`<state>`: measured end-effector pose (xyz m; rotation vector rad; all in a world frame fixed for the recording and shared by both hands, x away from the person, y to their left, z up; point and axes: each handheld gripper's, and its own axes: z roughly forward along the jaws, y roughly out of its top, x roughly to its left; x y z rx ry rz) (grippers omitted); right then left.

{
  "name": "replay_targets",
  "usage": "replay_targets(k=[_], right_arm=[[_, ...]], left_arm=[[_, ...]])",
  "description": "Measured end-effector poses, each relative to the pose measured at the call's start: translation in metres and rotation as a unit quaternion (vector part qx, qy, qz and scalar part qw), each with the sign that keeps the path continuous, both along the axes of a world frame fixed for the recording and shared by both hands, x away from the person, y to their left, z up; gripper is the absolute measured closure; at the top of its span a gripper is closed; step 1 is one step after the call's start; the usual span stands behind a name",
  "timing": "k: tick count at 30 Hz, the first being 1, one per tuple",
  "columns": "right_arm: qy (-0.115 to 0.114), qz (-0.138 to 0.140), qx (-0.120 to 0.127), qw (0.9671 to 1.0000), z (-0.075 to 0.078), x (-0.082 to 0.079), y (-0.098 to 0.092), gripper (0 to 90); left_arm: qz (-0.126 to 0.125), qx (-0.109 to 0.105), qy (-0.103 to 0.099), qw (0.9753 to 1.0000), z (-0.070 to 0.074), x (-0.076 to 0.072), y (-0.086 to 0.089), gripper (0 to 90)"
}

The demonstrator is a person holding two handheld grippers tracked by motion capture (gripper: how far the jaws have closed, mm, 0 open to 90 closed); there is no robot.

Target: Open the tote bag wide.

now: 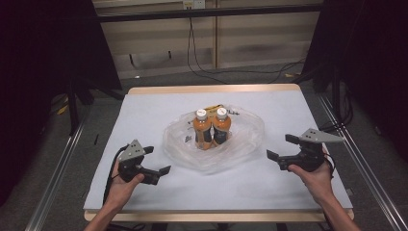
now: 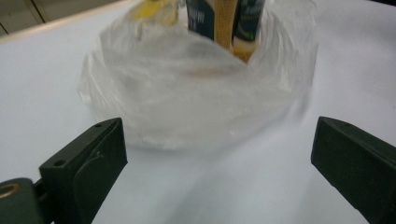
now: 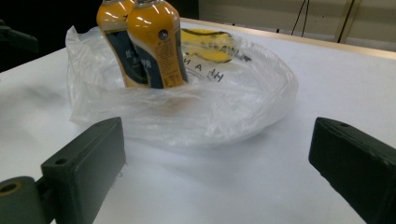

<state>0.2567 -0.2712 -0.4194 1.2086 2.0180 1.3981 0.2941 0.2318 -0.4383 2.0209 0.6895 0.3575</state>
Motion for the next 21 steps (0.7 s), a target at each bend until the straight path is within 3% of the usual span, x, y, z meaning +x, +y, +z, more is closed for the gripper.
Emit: replay_targets(k=[3, 6, 7, 10, 11, 16, 18, 21], right_arm=[[0.004, -0.005, -0.002, 1.0000, -0.003, -0.012, -0.005, 3.2], [0.005, -0.012, -0.006, 0.9999, -0.006, -0.023, -0.009, 3.1], [0.006, -0.012, -0.007, 0.9999, -0.007, -0.026, -0.011, 3.2], [0.013, -0.022, -0.011, 0.9996, -0.011, -0.034, -0.016, 3.0], [0.013, -0.028, -0.004, 0.9995, -0.012, -0.037, -0.017, 2.8], [0.009, -0.041, -0.001, 0.9991, -0.021, -0.051, -0.024, 2.9], [0.002, -0.048, -0.001, 0.9989, -0.021, -0.057, -0.026, 3.0], [-0.002, -0.055, 0.002, 0.9985, -0.021, -0.062, -0.029, 3.0]], left_arm=[[-0.006, -0.013, 0.008, 0.9999, -0.003, -0.007, 0.006, 2.7], [0.001, 0.001, 0.012, 0.9999, -0.007, -0.016, 0.011, 2.6], [0.002, -0.004, 0.014, 0.9999, -0.008, -0.018, 0.012, 2.8], [0.035, 0.000, 0.020, 0.9992, -0.010, -0.024, 0.019, 2.9], [0.040, -0.003, 0.013, 0.9991, -0.012, -0.026, 0.023, 2.8], [0.057, -0.017, 0.030, 0.9978, -0.019, -0.031, 0.040, 2.5], [0.059, -0.022, 0.013, 0.9979, -0.016, -0.035, 0.044, 2.4], [0.060, -0.017, 0.002, 0.9981, -0.015, -0.036, 0.043, 2.4]])
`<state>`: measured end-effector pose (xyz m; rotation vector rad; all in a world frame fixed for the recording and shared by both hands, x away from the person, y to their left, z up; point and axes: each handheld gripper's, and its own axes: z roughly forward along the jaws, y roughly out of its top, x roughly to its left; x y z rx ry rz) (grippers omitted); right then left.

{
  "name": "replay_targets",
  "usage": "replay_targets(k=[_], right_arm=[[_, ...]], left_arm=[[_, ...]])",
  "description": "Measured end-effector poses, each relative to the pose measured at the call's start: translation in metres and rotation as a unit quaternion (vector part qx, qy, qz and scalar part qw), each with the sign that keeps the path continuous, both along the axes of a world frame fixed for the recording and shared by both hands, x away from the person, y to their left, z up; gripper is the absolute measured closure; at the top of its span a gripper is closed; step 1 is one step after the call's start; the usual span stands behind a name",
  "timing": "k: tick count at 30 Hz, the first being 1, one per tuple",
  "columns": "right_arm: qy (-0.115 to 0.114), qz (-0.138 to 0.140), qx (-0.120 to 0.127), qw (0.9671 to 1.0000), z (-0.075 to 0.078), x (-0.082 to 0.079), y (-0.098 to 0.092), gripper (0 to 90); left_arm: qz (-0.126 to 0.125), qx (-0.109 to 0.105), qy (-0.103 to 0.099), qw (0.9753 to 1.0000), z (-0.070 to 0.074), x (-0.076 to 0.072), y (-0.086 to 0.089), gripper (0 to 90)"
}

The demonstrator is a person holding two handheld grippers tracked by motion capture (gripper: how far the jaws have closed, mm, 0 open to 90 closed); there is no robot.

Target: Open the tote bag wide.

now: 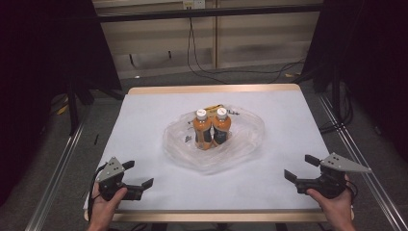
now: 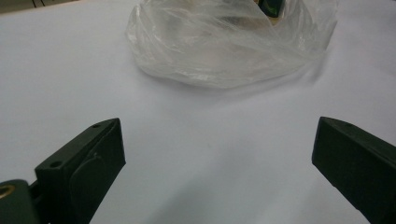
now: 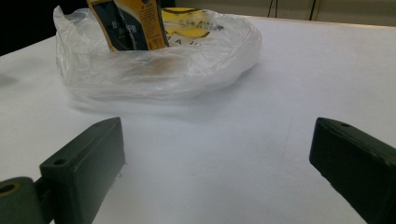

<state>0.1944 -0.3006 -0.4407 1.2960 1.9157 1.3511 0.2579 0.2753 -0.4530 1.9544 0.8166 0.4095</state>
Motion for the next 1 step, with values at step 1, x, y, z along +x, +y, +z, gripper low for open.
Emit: replay_targets(k=[1], right_arm=[[0.001, -0.001, 0.001, 1.0000, -0.0003, -0.0002, -0.0007, 2.9]], left_arm=[[-0.007, 0.000, 0.004, 1.0000, -0.0012, 0.0019, 0.0001, 2.4]])
